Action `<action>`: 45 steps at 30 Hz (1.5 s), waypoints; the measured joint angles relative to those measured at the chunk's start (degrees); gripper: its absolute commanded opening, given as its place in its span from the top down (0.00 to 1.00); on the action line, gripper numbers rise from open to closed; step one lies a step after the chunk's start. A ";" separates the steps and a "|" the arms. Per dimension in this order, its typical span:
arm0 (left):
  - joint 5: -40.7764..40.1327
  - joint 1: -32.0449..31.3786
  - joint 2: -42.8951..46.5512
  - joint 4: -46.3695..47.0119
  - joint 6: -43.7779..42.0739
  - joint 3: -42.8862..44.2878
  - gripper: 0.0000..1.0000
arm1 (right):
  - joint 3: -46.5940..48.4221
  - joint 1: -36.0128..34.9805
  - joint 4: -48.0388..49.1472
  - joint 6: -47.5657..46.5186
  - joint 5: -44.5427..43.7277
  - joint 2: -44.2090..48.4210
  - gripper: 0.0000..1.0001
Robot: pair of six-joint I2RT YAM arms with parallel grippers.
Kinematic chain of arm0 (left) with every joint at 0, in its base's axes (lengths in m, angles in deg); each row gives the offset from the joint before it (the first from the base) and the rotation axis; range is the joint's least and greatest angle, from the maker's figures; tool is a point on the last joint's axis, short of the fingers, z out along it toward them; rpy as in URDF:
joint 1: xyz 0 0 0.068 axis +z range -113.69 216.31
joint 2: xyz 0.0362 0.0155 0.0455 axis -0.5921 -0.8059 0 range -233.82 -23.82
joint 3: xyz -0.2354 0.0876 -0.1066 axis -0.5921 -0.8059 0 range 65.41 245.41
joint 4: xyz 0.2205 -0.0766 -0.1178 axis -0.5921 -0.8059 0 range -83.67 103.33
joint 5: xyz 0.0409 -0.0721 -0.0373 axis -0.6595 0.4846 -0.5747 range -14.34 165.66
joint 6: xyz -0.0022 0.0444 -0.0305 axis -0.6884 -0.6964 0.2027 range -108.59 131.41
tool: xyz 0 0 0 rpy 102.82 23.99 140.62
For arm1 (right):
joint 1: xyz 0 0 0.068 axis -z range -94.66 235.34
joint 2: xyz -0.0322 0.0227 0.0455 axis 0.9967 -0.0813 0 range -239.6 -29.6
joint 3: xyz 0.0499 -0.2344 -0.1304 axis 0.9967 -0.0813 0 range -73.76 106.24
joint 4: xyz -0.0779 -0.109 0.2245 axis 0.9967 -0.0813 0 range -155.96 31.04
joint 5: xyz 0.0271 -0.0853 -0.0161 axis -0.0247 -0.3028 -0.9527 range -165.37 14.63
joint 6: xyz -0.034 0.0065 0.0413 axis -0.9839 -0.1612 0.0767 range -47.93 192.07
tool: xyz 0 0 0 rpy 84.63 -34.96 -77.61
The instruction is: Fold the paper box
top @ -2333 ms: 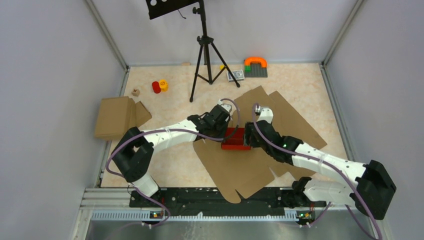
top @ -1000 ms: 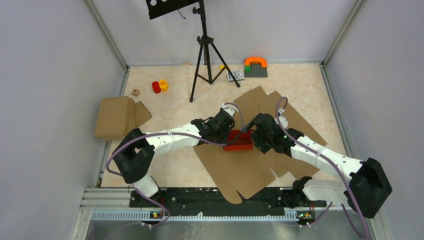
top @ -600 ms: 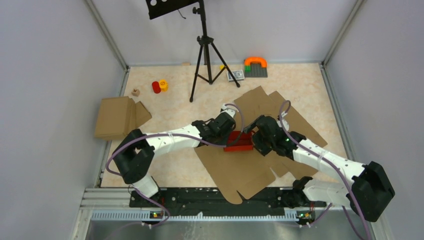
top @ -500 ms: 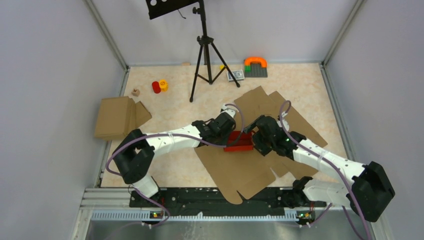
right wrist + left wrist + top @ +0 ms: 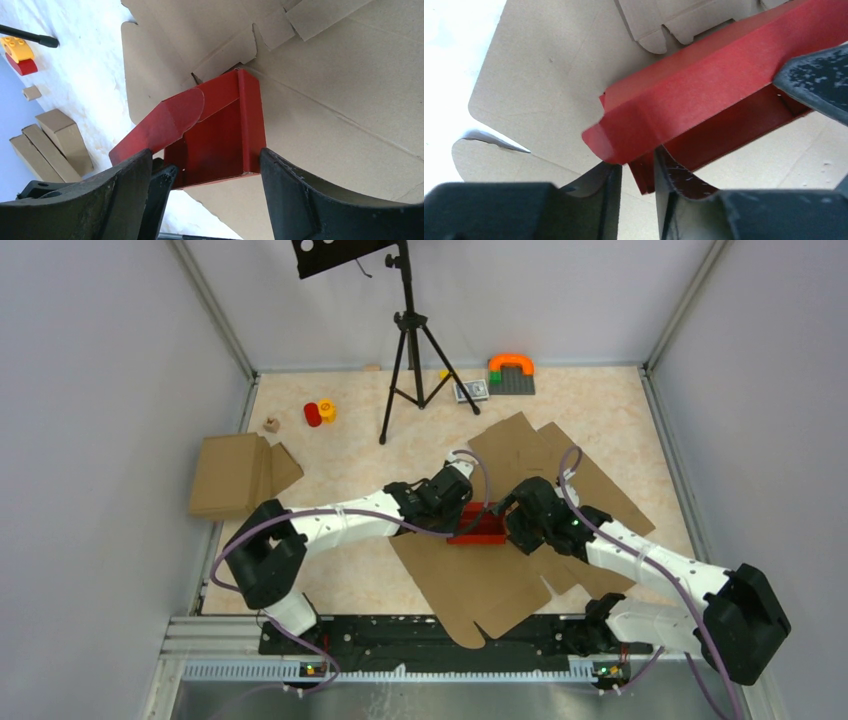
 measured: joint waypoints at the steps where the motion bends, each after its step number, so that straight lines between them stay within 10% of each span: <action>1: 0.31 -0.04 0.17 -0.07 -0.13 0.00 0.65 | 0.00 0.00 -0.02 0.11 0.00 0.00 0.24; 28: 5.09 -0.44 13.14 -3.89 -2.99 -2.97 0.37 | 0.00 -0.02 -0.09 0.07 -0.02 0.00 0.31; 32: 3.06 -0.42 13.35 -4.20 -8.31 -3.61 0.02 | 0.00 -0.02 -0.13 -0.02 -0.02 0.00 0.34; 45: 10.01 0.90 13.73 -2.60 -38.45 3.43 0.01 | -0.37 -0.07 0.02 -0.50 0.00 0.04 0.36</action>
